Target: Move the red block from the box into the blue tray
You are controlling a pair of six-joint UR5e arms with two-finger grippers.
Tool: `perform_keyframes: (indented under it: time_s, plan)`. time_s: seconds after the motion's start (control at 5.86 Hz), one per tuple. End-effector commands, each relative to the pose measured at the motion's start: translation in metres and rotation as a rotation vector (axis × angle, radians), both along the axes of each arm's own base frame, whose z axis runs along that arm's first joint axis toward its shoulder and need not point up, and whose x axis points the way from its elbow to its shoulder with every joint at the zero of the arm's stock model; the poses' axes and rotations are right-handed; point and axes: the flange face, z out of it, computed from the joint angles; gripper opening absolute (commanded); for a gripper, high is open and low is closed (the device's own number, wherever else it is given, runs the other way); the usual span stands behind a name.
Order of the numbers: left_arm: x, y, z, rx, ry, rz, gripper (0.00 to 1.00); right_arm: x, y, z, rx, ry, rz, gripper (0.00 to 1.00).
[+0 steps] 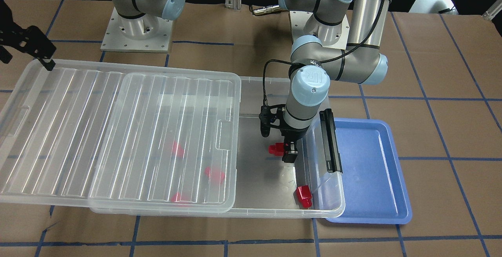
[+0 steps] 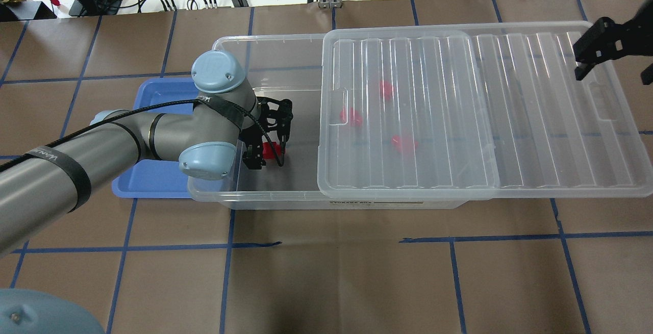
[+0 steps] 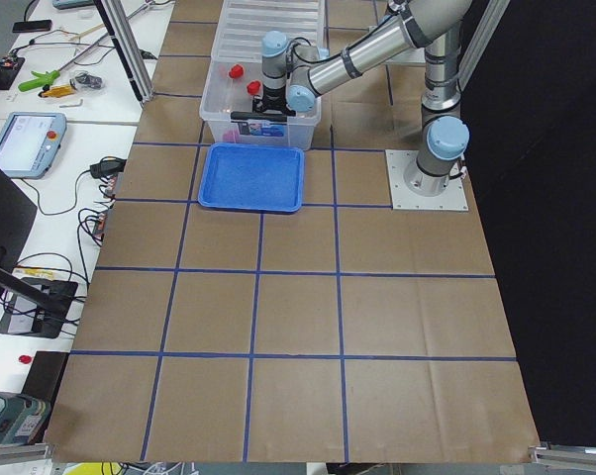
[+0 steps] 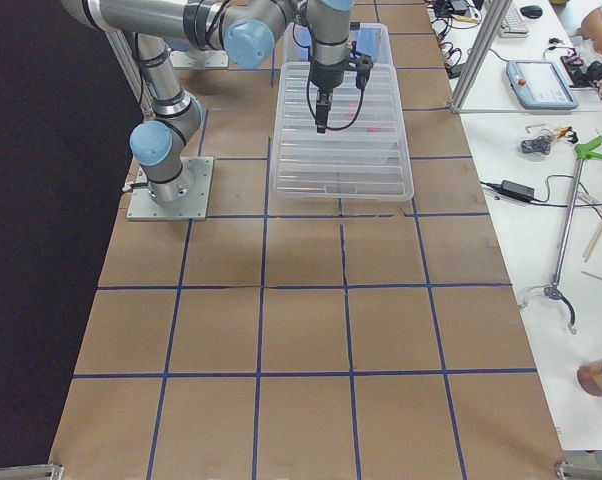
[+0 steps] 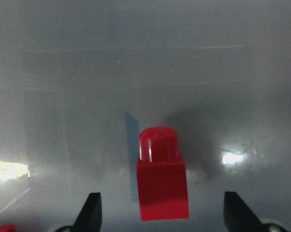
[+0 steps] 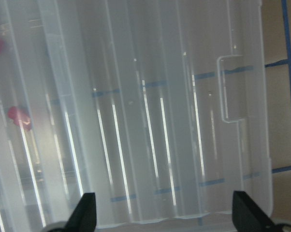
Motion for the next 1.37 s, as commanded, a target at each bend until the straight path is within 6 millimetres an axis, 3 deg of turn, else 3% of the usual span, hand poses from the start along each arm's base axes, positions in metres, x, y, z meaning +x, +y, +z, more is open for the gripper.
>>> perform_keyframes:
  time_s: [0.0,0.34,0.68,1.02,1.2]
  plan:
    - [-0.004,-0.001,-0.014,0.018,0.025,-0.002,0.71,0.086,-0.018,0.008,-0.004,-0.015,-0.006,1.00]
    - [-0.002,-0.001,-0.007,0.005,0.019,0.000,0.03,0.163,-0.015,0.019,-0.026,-0.013,-0.001,1.00]
    - [-0.001,0.003,0.035,-0.042,0.023,0.012,0.01,0.174,-0.011,0.014,-0.015,-0.016,0.011,1.00]
    - [0.006,0.028,0.126,-0.042,0.024,0.055,0.01,0.173,-0.012,0.011,-0.006,-0.015,0.016,1.00]
    - [0.008,0.030,0.171,-0.025,0.012,0.054,0.01,0.173,-0.012,0.011,-0.007,-0.015,0.016,1.00]
